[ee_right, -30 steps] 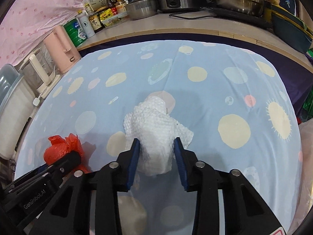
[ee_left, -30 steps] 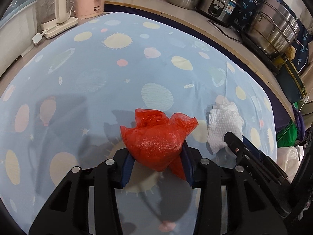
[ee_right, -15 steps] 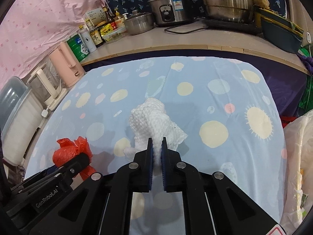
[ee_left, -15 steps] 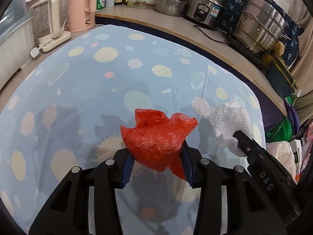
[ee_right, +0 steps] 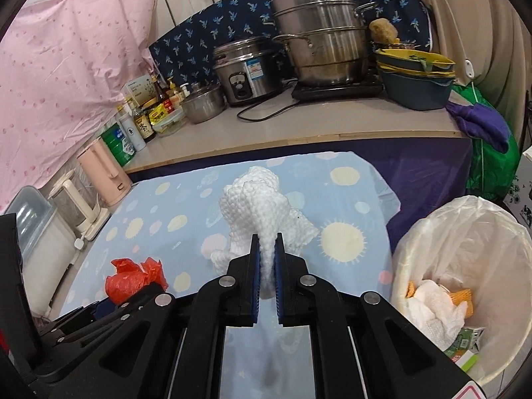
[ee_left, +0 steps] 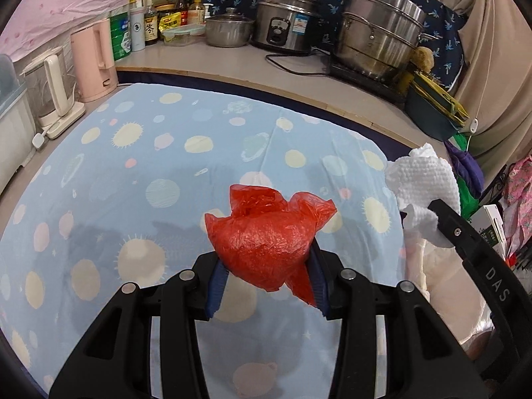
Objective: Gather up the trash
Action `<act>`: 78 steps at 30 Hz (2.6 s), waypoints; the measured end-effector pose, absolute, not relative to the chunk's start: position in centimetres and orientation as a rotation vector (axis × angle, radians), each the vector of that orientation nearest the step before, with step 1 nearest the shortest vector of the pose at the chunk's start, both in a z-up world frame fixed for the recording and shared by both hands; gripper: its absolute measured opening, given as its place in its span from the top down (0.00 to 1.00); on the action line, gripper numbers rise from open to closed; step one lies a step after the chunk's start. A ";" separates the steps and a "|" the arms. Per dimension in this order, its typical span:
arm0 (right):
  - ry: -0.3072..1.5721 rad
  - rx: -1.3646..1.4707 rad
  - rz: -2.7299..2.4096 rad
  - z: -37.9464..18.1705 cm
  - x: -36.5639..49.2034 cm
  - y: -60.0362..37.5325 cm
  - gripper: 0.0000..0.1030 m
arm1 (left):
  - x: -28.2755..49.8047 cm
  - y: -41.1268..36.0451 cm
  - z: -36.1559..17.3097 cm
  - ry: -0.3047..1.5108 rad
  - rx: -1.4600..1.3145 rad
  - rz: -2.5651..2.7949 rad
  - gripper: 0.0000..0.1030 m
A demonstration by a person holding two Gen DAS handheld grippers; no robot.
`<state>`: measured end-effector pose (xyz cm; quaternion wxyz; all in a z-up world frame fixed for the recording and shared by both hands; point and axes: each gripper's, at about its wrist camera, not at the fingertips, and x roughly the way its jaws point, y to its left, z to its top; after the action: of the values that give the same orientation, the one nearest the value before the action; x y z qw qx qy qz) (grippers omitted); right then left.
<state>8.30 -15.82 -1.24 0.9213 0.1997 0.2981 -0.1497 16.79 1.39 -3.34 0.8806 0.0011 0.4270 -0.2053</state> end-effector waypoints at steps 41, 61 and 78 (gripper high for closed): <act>0.521 0.594 -0.605 -3.6 -8.4 -30.2 0.93 | 4.7 -18.4 -2.3 0.826 0.272 -0.706 0.60; 0.542 0.618 -0.637 -4.9 -8.9 -31.8 0.88 | 4.0 -21.4 -2.9 0.836 0.304 -0.721 0.60; 0.503 0.623 -0.666 -4.2 -9.4 -32.0 0.62 | 4.8 -21.6 -2.6 0.828 0.271 -0.688 0.34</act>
<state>-9.36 -31.98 -4.15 0.8674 0.2976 0.2405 -0.3181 4.78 -21.56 -2.63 0.8498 0.1288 0.3930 -0.3267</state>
